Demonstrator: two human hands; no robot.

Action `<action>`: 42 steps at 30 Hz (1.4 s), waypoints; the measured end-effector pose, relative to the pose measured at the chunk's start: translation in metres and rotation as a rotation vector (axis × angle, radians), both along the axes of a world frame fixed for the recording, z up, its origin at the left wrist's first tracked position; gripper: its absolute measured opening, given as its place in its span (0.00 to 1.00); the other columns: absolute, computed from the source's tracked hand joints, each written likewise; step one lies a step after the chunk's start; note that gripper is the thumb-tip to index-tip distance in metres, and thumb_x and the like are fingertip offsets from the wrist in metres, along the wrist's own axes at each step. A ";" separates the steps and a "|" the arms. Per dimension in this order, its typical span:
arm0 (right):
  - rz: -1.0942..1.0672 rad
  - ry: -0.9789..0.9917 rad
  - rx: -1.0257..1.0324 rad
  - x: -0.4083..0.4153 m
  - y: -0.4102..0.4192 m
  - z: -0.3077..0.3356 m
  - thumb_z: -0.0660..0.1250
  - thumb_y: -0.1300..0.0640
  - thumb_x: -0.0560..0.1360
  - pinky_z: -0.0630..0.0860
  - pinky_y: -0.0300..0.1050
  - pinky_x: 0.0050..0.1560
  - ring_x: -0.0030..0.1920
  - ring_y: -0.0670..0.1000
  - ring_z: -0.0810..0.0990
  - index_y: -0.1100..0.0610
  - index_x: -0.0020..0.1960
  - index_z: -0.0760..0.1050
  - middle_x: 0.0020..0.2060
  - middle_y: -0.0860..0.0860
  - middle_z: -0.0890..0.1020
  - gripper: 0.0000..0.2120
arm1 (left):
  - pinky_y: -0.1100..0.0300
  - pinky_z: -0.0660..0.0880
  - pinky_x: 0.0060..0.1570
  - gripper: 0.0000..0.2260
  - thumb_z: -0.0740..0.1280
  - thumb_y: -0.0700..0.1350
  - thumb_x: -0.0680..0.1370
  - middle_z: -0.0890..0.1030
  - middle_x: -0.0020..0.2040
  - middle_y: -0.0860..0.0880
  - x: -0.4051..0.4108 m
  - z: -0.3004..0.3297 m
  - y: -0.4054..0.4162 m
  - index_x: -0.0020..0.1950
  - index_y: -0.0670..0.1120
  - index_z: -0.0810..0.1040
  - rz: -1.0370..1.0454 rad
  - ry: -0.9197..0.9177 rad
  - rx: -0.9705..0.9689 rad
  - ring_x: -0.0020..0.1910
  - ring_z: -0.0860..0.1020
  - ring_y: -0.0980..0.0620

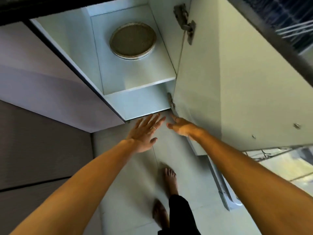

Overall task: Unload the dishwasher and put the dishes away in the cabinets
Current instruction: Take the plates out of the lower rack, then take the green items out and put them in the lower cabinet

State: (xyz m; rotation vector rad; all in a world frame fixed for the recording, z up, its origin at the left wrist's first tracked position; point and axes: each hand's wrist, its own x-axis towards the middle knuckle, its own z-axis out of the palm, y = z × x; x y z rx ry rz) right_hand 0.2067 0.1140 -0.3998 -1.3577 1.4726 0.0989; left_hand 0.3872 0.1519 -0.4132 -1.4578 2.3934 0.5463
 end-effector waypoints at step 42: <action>-0.205 0.037 0.126 -0.435 0.032 -0.007 0.57 0.50 0.81 0.55 0.56 0.73 0.75 0.60 0.58 0.50 0.77 0.48 0.76 0.59 0.56 0.29 | 0.46 0.42 0.73 0.39 0.64 0.49 0.78 0.39 0.78 0.46 -0.435 0.013 -0.053 0.78 0.45 0.39 0.404 -0.018 0.133 0.77 0.39 0.45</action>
